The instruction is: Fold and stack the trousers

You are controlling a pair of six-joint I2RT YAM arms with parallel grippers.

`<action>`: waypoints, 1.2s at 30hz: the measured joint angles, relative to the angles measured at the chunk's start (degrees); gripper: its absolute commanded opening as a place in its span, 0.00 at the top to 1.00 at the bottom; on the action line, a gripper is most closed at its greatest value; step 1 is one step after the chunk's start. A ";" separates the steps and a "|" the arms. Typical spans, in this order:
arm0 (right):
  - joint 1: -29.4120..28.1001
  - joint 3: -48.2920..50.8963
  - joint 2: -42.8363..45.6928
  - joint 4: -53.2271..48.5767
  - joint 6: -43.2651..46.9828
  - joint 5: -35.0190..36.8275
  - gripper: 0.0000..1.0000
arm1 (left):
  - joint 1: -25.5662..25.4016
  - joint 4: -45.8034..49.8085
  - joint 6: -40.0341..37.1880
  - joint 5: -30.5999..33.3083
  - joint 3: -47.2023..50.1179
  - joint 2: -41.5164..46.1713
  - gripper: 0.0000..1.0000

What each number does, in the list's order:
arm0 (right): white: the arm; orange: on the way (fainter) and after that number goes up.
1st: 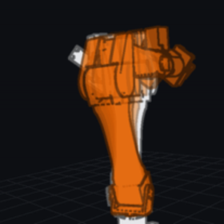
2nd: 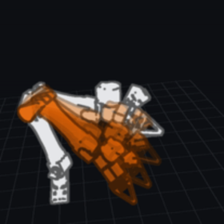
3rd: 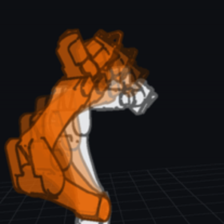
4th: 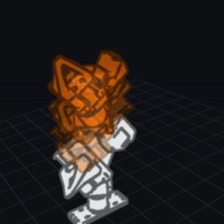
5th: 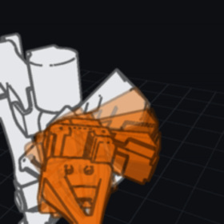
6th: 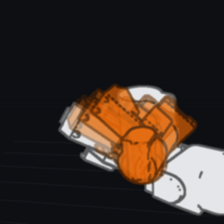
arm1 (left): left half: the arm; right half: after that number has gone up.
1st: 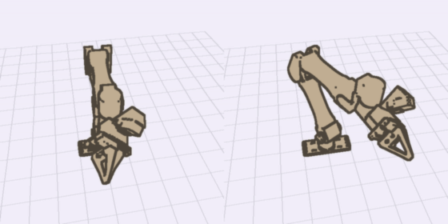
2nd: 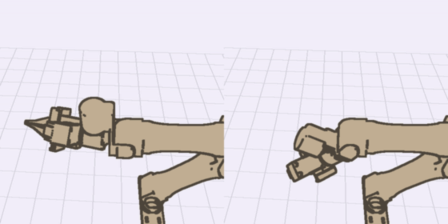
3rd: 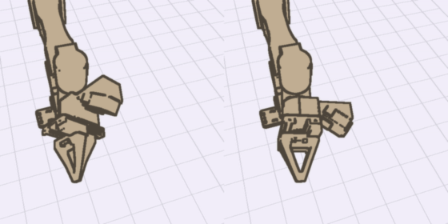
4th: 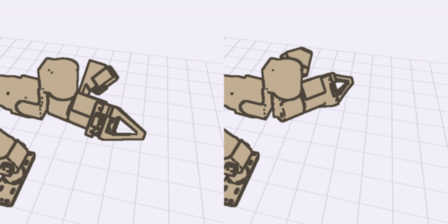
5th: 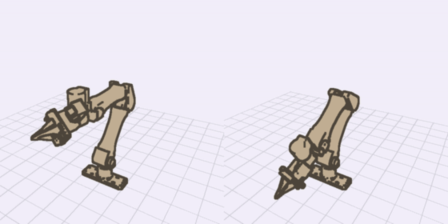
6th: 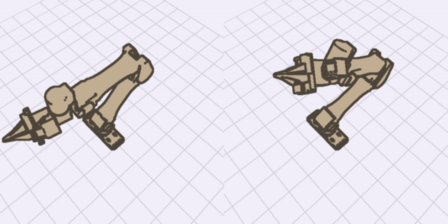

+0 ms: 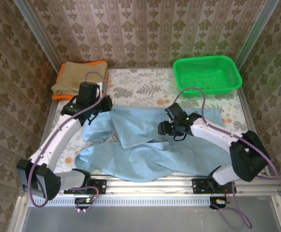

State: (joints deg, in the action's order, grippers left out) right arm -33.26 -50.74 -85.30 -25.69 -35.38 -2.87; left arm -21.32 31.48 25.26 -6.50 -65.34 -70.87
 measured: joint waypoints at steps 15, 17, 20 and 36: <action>-0.57 1.09 -1.33 1.27 -0.63 0.59 0.38 | 12.24 2.34 -0.17 3.85 0.28 -8.26 0.00; -1.29 1.09 -0.90 1.31 -0.63 0.79 0.39 | 18.05 2.80 2.32 5.33 4.35 -1.84 0.00; -2.62 1.09 -0.81 1.53 -0.61 0.76 0.39 | 24.06 2.75 6.58 7.06 11.76 5.05 0.00; -4.20 1.09 -0.68 2.82 -0.63 0.76 0.40 | 31.23 -15.10 20.28 -8.07 31.65 -5.99 0.61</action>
State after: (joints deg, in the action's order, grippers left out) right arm -37.45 -49.65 -85.97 -22.87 -36.01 -2.11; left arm 9.91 16.38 45.54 -14.57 -33.69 -76.86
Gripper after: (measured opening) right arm 0.600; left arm 0.545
